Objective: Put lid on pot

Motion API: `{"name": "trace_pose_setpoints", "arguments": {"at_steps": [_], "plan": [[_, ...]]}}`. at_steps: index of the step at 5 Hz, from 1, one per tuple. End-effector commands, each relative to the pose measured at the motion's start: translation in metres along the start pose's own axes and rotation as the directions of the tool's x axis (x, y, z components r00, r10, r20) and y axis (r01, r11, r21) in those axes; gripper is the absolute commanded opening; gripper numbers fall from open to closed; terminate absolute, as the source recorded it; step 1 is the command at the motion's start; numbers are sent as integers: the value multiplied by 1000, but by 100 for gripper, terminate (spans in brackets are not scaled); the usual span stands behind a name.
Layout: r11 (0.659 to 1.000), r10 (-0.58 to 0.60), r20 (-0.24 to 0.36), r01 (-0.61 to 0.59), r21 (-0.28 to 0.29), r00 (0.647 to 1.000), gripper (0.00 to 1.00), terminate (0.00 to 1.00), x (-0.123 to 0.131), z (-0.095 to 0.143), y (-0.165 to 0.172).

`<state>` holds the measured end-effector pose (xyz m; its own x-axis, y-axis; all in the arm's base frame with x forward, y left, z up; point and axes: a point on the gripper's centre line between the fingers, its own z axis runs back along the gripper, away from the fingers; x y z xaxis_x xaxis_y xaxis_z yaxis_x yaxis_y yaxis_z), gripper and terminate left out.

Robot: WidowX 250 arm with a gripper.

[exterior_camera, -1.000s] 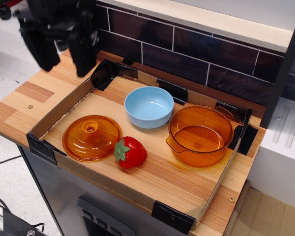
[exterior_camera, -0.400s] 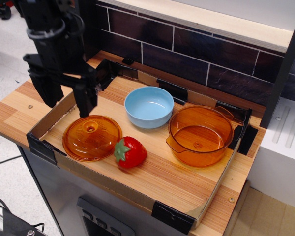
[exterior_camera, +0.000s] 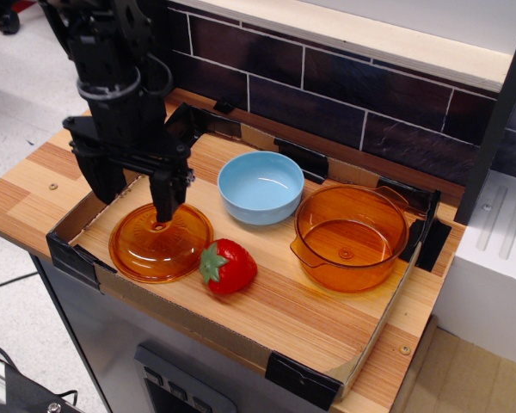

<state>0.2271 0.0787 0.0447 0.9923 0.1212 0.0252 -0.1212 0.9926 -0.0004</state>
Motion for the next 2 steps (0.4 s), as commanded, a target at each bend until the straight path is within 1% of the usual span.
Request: {"name": "trace_pose_setpoints", "arguments": {"at_steps": [1,2], "plan": [[1000,3,11,-3,23,1000,100,0,10,-7,-1],[1000,3,9,-3,30,1000,100,0,11,-12,-2]]}}
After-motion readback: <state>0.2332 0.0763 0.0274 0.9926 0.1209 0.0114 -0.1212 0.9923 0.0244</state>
